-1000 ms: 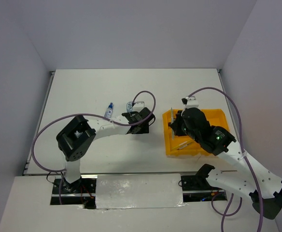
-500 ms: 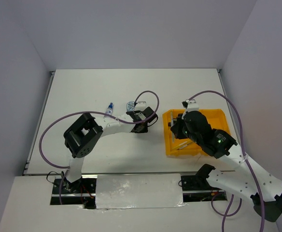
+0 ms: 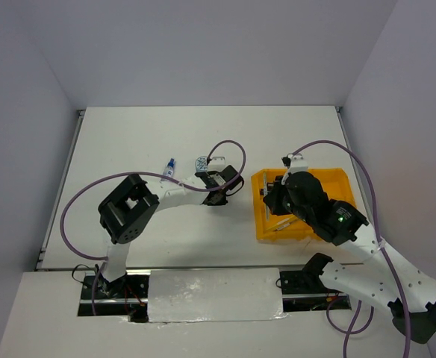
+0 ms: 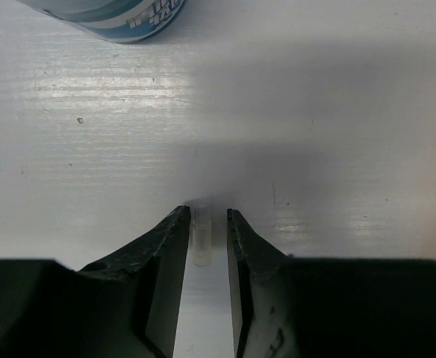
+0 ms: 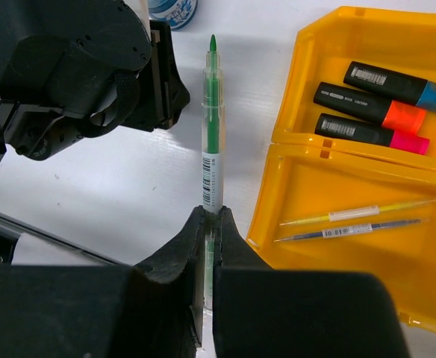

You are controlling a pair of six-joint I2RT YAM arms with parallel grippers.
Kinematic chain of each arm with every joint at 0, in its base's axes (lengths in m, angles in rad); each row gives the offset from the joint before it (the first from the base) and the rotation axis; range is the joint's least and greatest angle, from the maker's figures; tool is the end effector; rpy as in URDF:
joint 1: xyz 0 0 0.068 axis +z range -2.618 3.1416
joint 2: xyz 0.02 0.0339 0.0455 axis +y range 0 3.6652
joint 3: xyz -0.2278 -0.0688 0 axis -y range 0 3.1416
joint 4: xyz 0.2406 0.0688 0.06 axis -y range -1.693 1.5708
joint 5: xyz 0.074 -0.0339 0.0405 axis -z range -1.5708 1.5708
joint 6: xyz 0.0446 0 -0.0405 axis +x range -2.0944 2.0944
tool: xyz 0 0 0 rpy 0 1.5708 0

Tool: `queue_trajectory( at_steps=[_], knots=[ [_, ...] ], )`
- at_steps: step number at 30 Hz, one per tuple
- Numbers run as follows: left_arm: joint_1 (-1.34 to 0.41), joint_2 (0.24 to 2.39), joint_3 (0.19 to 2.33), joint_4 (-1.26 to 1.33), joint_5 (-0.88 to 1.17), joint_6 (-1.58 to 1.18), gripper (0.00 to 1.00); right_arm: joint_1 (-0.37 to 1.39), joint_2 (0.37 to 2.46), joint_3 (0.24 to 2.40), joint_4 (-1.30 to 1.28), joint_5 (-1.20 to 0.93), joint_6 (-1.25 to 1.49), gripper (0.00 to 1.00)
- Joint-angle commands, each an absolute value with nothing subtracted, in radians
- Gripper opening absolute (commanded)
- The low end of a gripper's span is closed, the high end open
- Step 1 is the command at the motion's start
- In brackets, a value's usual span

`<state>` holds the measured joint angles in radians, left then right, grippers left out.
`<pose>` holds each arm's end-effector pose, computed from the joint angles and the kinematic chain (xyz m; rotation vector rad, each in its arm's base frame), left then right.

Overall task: Sort the stationery into containers
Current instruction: Pick up the pen cap from the center of the board.

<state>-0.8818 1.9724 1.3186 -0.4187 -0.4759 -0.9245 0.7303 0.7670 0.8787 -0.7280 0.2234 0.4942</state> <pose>0.2643 -0.2887 0.1246 -0.2048 2.4622 -0.1224 0.1439 0.1156 0.2901 -0.1325 2.2017 0.4523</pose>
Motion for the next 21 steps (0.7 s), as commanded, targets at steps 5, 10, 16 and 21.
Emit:
queue_trajectory(
  at_steps=[5, 10, 16, 21],
  knots=[
    [-0.896, 1.999, 1.264, -0.471, -0.445, -0.959, 0.30, 0.736, 0.753, 0.905, -0.701, 0.201, 0.494, 0.00],
    [-0.899, 1.957, 1.221, -0.443, -0.419, -0.960, 0.04, 0.736, 0.750, 0.891, -0.675, 0.160, 0.486, 0.00],
    [-0.899, 1.771, 1.146, -0.399, -0.454, -0.956, 0.00, 0.736, 0.723, 0.760, -0.441, -0.043, 0.459, 0.00],
    [-0.899, 1.430, 1.001, -0.208, -0.472, -0.859, 0.00, 0.744, 0.693, 0.550, -0.078, -0.247, 0.560, 0.00]
  ],
)
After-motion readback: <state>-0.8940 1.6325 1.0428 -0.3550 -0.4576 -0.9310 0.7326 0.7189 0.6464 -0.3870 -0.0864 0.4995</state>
